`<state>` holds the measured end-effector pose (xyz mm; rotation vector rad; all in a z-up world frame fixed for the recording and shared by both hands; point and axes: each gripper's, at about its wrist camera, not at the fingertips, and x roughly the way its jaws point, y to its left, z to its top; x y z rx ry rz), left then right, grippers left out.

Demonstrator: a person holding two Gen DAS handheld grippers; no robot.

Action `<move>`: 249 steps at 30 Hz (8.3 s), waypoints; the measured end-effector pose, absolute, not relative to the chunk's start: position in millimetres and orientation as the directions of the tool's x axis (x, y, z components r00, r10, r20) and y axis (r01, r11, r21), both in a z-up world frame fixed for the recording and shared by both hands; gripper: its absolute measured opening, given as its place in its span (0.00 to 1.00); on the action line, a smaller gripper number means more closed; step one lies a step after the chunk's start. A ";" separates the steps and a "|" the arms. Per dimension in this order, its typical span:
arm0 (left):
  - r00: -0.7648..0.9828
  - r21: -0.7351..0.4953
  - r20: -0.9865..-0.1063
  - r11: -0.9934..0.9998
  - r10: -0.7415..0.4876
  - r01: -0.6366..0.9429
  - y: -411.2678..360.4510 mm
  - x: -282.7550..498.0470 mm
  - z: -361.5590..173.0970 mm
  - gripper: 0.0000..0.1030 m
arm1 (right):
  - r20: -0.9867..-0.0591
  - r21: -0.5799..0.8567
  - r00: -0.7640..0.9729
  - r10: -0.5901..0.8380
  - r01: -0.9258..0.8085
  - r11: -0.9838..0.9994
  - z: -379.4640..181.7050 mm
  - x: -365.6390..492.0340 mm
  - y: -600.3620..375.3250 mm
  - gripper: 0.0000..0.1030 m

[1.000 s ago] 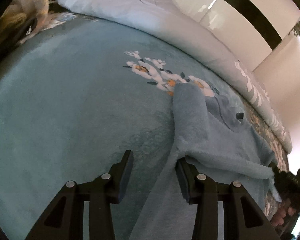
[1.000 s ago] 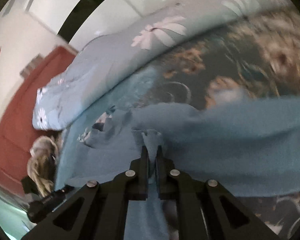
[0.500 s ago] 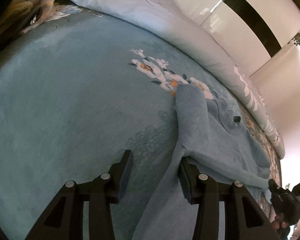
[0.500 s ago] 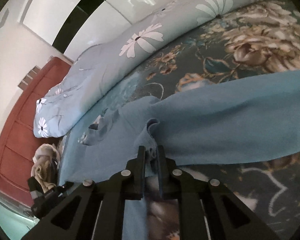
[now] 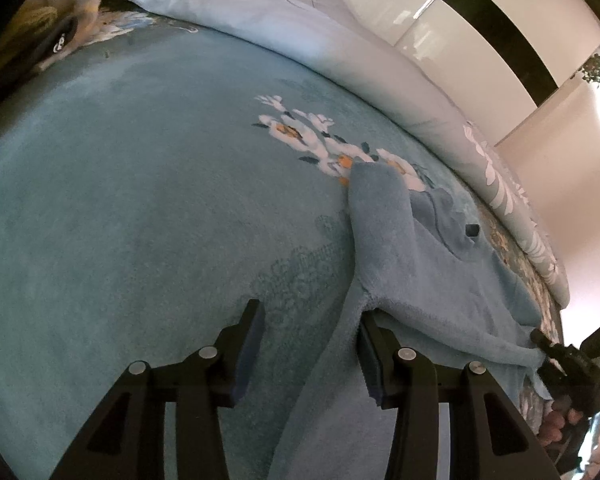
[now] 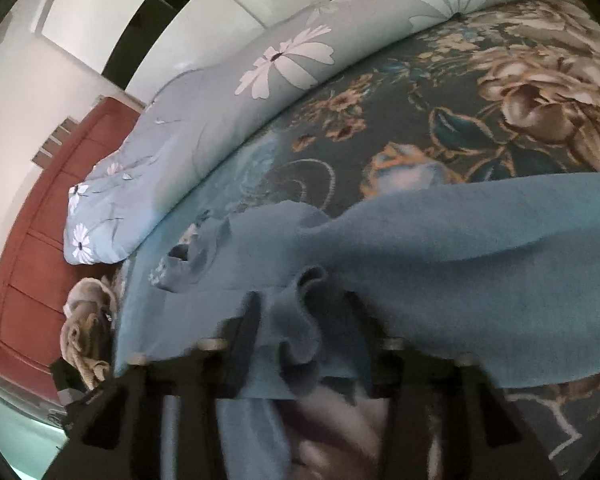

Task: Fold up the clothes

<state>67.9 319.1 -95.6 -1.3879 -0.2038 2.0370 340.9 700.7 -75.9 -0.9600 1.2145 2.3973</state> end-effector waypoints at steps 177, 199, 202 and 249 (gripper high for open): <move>-0.041 -0.469 -0.758 -0.588 0.650 -0.659 188.3 225.0 -61.2 0.77 | -0.779 0.450 -0.627 0.000 -0.558 -0.698 -77.8 512.5 516.3 0.52; 0.146 -0.701 -0.640 -0.496 0.754 -0.512 177.1 226.5 -86.9 0.73 | -0.600 0.708 -0.770 -0.217 -0.384 -0.593 -109.6 531.4 524.1 0.43; 0.147 -0.721 -0.625 -0.495 0.767 -0.484 172.9 223.1 -90.9 0.63 | -0.594 0.720 -0.769 -0.235 -0.378 -0.582 -112.9 534.2 530.8 0.29; 0.161 -0.911 -0.275 -0.203 0.948 -0.360 219.8 108.3 -23.2 0.08 | -0.136 0.899 -0.929 -0.345 0.030 -0.438 -41.8 466.0 602.5 0.06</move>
